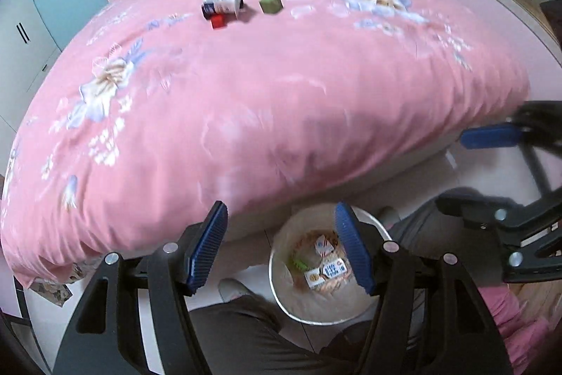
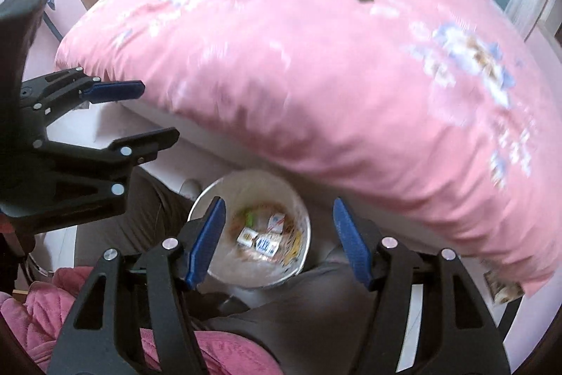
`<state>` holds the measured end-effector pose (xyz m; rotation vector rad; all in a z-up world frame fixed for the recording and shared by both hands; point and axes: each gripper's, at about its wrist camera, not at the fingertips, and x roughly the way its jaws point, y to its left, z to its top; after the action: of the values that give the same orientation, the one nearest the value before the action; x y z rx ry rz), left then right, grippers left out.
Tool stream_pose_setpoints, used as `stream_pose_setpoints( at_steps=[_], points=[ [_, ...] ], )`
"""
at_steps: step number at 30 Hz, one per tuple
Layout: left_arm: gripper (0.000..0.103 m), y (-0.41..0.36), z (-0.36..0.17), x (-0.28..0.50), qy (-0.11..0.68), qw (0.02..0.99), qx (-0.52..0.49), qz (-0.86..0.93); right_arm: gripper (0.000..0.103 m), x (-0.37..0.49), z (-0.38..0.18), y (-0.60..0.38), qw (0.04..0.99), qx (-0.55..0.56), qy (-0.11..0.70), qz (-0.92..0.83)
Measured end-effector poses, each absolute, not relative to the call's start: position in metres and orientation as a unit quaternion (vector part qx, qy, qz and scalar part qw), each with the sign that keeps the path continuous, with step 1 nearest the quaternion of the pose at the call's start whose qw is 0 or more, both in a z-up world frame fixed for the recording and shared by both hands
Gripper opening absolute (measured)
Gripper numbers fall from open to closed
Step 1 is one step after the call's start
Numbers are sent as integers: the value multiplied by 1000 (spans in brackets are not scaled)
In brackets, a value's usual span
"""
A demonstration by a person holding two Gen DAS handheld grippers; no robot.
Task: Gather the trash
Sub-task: 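Move both tools back toward the items on the bed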
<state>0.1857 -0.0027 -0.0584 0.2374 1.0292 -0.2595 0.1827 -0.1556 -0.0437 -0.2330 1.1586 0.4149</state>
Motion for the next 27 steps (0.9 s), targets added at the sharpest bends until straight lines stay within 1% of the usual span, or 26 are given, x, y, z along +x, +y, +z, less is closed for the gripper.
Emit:
stream_pose_setpoints(
  at_steps=[3, 10, 15, 22, 27],
  points=[
    [66, -1, -44, 194, 479, 862, 109, -123, 64, 190, -24, -157, 821, -114, 524, 195],
    [66, 4, -23, 213, 456, 877, 97, -114, 64, 207, 2, -158, 837, -116, 497, 198],
    [66, 6, -13, 242, 449, 881, 94, -114, 64, 231, 10, -154, 844, -117, 485, 196],
    [66, 5, -17, 285, 453, 879, 88, -115, 64, 270, 17, -153, 849, -115, 477, 196],
    [66, 4, -29, 320, 462, 875, 87, -112, 64, 308, 8, -152, 846, -109, 484, 194]
  ],
)
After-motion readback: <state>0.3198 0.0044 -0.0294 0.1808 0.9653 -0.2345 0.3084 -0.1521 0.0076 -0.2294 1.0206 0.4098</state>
